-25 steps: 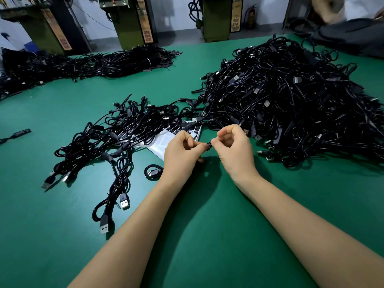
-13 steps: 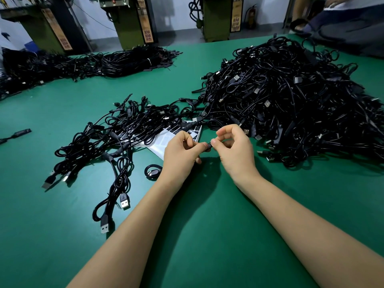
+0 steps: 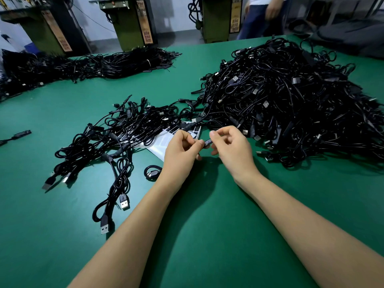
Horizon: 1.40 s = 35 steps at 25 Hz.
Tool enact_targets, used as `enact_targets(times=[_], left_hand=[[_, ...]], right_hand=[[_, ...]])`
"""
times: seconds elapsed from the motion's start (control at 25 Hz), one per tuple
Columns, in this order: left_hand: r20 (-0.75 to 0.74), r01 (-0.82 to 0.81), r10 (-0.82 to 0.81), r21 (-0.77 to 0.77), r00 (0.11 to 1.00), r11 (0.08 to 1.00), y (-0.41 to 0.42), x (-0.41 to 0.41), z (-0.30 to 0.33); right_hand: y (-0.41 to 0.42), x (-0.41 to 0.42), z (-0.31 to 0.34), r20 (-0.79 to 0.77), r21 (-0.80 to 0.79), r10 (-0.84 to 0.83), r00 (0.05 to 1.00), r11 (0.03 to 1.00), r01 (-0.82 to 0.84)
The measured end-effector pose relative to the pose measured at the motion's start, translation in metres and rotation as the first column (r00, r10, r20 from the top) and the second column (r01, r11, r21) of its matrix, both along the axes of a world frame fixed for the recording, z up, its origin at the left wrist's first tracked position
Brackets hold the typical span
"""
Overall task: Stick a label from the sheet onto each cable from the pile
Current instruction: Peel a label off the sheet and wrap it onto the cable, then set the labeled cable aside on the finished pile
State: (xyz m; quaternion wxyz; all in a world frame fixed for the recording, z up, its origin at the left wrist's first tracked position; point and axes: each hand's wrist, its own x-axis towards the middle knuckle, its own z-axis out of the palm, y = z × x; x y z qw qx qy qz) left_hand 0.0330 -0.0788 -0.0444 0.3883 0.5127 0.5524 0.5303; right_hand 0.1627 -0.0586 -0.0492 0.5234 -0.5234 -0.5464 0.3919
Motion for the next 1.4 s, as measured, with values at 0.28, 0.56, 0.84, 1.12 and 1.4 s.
enact_targets(times=[0.28,0.56,0.84,1.12,1.4], left_hand=[[-0.237,0.107,-0.094,0.039,0.967,0.994,-0.0018,0.0034,-0.0008],[-0.188,0.085,-0.075,0.042,0.979,0.996,0.0005,0.0005,-0.0003],[-0.065,0.125,-0.123,0.023,0.990,0.992,-0.0018,-0.0001,0.0035],[0.006,0.071,-0.071,-0.021,0.997,0.997,-0.0008,0.0013,0.0039],[-0.182,0.048,-0.049,-0.011,0.982,0.999,-0.0046,-0.0006,0.0009]], right_hand=[[-0.0006,0.0021,0.0009,0.019,0.014,0.067,0.998,0.998,-0.067],[0.0007,0.0019,0.0028,-0.113,-0.031,0.086,0.990,0.995,-0.090],[-0.0021,0.0023,0.0024,-0.083,0.020,0.172,0.982,0.985,-0.170],[-0.0007,0.0023,0.0027,-0.176,-0.028,0.183,0.967,0.981,-0.190],[0.0059,0.0055,0.0019,-0.256,-0.058,0.065,0.964,0.995,-0.083]])
